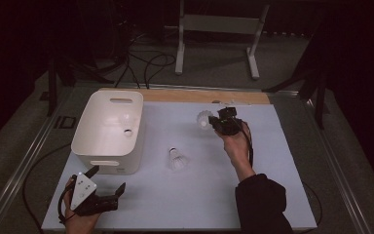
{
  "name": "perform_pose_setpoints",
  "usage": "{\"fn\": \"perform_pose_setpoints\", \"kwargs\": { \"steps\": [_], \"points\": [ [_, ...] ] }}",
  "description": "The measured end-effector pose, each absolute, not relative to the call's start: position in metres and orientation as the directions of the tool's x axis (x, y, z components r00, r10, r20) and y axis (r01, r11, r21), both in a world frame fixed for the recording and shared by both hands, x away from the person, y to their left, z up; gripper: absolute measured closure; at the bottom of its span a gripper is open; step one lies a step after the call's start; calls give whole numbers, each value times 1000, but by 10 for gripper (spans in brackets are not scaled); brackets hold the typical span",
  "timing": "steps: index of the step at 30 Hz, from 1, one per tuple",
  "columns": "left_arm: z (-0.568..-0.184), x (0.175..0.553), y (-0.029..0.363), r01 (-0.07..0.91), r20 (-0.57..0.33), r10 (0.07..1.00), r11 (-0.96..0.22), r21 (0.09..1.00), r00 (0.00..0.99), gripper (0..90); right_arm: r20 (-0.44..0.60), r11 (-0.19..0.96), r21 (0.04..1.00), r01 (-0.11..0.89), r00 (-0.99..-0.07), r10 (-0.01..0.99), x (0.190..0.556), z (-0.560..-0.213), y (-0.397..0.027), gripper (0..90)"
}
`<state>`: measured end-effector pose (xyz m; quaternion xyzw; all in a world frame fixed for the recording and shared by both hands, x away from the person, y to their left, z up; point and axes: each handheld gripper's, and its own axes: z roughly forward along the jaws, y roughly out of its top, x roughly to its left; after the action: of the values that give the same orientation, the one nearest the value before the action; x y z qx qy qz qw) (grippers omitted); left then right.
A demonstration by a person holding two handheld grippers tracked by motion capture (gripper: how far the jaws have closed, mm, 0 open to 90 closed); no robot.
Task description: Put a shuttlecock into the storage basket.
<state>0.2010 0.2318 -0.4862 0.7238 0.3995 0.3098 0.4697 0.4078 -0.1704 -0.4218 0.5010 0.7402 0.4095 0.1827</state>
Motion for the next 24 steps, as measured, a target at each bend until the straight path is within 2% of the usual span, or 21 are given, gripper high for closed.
{"fn": "perform_pose_setpoints", "kwargs": {
  "steps": [24],
  "points": [
    [-486,201,232,289,74,869,-241,926,490,3,156,161,791,590,-450,879,405,-421,-163,892]
  ]
}}
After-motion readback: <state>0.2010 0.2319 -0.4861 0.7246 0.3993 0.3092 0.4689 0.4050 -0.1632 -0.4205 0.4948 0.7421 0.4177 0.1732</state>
